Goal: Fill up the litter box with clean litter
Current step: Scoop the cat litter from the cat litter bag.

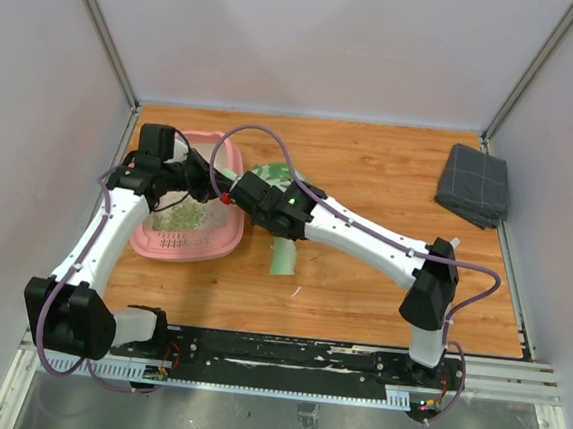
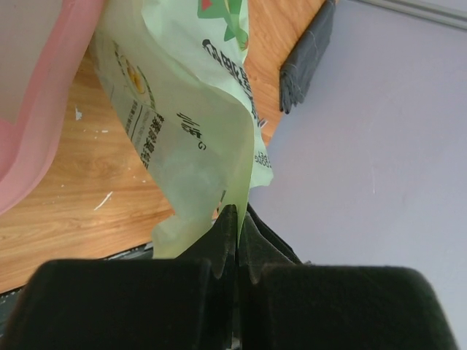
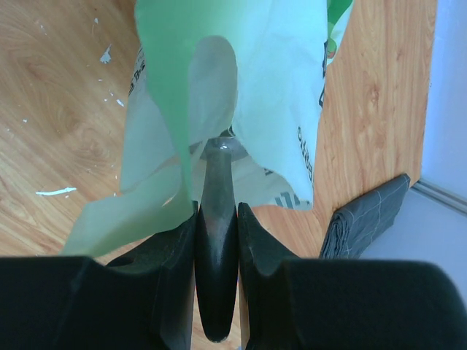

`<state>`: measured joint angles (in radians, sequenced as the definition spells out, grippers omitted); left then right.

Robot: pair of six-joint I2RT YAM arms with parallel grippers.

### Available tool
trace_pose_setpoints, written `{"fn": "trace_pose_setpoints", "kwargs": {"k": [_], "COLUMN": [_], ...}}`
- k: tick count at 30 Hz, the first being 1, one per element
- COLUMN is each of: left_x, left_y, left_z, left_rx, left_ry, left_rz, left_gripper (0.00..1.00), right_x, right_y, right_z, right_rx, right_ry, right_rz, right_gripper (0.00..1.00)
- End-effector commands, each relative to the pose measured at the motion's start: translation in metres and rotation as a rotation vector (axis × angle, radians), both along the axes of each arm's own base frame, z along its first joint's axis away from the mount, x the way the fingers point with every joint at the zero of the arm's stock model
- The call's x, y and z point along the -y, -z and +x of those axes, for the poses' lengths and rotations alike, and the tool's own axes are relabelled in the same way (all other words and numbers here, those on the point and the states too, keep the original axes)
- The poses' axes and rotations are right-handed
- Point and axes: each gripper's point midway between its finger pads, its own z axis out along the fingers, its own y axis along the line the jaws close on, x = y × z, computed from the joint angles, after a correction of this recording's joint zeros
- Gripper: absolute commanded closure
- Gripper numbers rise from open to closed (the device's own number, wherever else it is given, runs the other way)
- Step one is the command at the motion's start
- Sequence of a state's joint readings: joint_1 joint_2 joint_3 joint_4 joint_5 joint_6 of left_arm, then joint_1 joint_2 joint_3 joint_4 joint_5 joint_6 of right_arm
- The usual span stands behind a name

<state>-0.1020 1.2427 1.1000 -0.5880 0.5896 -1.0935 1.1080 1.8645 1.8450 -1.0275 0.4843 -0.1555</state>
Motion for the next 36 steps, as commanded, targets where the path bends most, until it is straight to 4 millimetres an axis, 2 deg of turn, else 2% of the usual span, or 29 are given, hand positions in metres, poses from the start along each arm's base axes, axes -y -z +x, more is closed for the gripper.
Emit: {"fn": "trace_pose_setpoints", "kwargs": {"k": [1,5,8,13,17,23,30,36], "left_x": [0.004,0.004,0.005,0.004,0.003,0.003,0.002,0.003], "left_y": [-0.005,-0.004,-0.002,-0.002,0.002,0.008,0.011,0.013], "left_z": [-0.008,-0.008,-0.008,-0.01,-0.011,-0.014,-0.015,-0.015], "left_rx": [0.012,0.009,0.002,0.001,-0.011,-0.036,-0.055,-0.066], "left_ry": [0.021,0.028,0.033,0.026,0.024,0.015,0.01,0.012], "left_rz": [-0.021,-0.013,-0.013,-0.01,-0.008,-0.009,-0.004,-0.009], "left_gripper": [1.0,1.0,1.0,1.0,1.0,1.0,1.0,1.0], "right_x": [0.007,0.001,-0.011,-0.025,-0.024,-0.026,-0.04,-0.059], "right_y": [0.007,0.021,0.029,0.045,0.064,0.078,0.08,0.065], "right_z": [0.019,0.032,0.038,0.04,0.038,0.041,0.051,0.058], "right_rx": [0.016,0.004,-0.01,-0.005,0.002,0.054,0.115,0.169], "right_ry": [0.095,0.131,0.128,0.123,0.138,0.17,0.16,0.12], "right_rz": [0.019,0.119,0.211,0.32,0.362,0.465,0.576,0.745], "right_gripper": [0.99,0.99,0.99,0.99,0.99,0.99,0.99,0.99]}}
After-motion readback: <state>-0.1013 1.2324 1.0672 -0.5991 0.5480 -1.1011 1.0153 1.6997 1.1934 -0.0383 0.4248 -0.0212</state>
